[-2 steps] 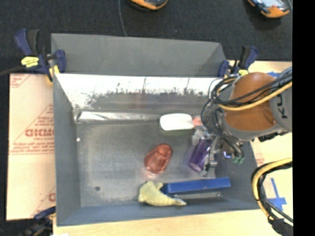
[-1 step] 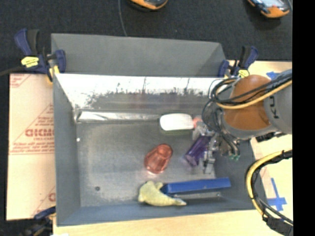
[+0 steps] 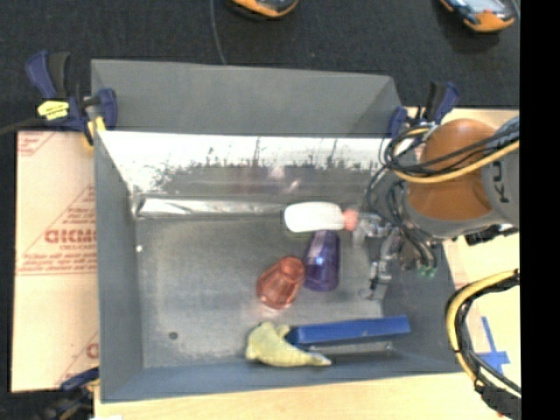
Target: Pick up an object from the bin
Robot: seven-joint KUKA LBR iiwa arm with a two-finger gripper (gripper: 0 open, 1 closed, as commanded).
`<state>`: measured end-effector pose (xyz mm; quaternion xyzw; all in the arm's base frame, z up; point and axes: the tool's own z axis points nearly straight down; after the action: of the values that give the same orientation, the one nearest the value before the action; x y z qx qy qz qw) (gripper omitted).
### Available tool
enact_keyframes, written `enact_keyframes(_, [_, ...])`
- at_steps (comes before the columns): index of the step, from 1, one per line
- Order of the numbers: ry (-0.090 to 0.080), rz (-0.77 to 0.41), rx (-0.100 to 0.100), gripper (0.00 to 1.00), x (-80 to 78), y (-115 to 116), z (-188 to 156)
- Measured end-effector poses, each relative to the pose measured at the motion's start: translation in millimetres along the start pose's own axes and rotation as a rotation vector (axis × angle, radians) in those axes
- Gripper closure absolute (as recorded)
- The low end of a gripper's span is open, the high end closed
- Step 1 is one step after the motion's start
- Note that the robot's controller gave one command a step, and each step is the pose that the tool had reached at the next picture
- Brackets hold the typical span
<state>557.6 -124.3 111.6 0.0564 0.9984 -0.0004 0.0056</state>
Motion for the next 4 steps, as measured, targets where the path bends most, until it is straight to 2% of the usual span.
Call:
enact_keyframes(1, [-0.015, 0.005, 0.001, 0.00, -7.1, -4, -41])
enact_keyframes(2, [-0.017, -0.011, 0.004, 0.00, -18.7, 8, -22])
enact_keyframes(3, [-0.023, 0.086, 0.003, 1.00, -40.1, 26, -51])
enact_keyframes(4, [-0.021, 0.085, 0.004, 0.00, -39.6, 25, -51])
